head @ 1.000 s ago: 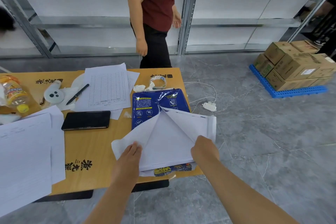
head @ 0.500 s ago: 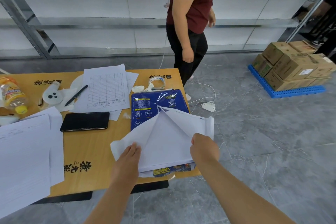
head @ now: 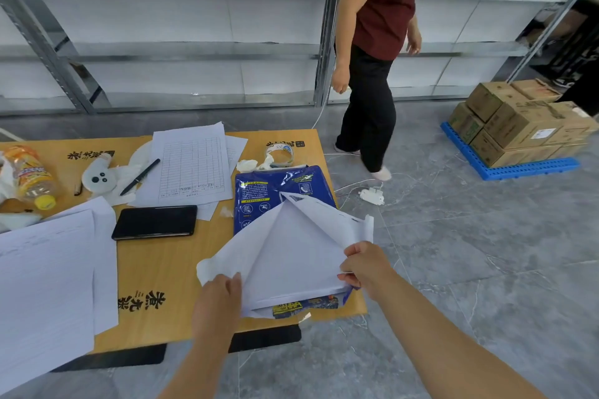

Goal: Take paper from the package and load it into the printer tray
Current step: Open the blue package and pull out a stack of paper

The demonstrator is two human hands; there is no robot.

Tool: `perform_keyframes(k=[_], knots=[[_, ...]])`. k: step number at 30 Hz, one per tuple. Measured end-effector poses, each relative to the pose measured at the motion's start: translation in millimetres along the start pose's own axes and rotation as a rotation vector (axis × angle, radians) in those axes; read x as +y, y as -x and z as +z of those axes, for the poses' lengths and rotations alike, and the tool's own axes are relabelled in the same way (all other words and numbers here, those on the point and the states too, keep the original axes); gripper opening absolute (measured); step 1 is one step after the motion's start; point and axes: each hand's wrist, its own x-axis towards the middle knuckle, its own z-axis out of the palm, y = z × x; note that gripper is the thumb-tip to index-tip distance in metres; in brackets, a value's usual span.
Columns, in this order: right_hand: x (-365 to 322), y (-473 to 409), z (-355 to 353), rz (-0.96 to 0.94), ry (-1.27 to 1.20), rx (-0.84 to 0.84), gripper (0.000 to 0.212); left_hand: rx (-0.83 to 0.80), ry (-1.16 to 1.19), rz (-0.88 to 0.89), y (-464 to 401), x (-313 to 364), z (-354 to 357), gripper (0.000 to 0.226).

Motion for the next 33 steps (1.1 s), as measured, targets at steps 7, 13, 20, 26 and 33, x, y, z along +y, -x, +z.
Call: perform_keyframes(k=[7,13,20,26,33], knots=[[3,23,-19,0.101,-0.079,-0.201,0.025,-0.219,0.070,-0.261,-3,11,-14,0.039],[-1,44,-41,0.159,0.052,-0.374,0.025,-0.351,0.664,-0.588,23,14,-12,0.019],[4,47,-50,0.152,0.207,-0.408,0.016,-0.259,0.665,-0.423,45,15,-21,0.010],[11,54,-46,0.082,0.166,-0.225,0.016,-0.165,0.495,-0.308,76,21,-16,0.014],[14,96,-50,0.058,0.204,-0.121,0.019,-0.183,0.512,-0.293,106,25,-29,0.015]])
